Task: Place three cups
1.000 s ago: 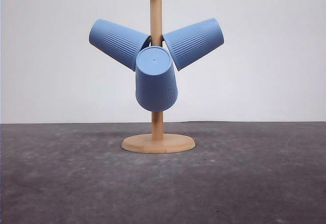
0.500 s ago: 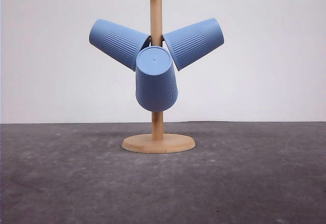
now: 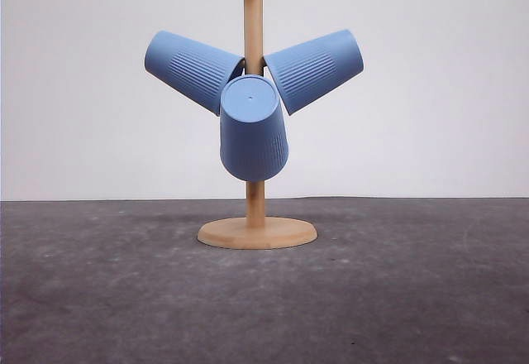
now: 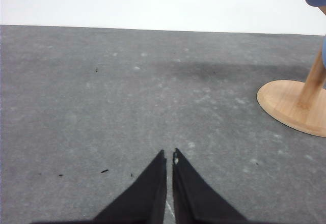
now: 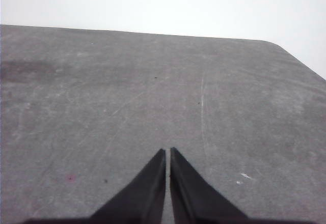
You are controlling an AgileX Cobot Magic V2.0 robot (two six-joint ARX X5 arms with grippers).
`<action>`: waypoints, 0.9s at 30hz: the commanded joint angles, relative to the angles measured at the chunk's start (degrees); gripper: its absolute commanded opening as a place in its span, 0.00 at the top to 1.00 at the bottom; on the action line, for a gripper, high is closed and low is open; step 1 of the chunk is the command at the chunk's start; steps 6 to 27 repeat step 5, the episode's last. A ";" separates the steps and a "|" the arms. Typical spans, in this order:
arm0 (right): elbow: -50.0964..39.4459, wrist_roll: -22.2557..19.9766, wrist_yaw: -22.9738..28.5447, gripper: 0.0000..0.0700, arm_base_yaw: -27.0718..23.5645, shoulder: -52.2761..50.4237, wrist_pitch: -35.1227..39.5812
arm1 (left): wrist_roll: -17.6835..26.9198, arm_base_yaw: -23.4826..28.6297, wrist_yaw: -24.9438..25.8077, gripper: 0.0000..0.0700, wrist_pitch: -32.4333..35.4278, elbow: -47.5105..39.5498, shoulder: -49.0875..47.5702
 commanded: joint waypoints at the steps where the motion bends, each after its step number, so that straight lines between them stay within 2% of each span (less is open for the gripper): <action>1: -0.17 0.61 0.01 0.99 -0.07 -0.02 0.61 | -0.03 0.11 -0.11 1.00 0.20 -0.63 -0.02; 27: -0.17 0.61 0.01 0.99 -0.07 -0.02 0.61 | -0.04 0.11 -0.11 1.00 0.20 -0.63 -0.02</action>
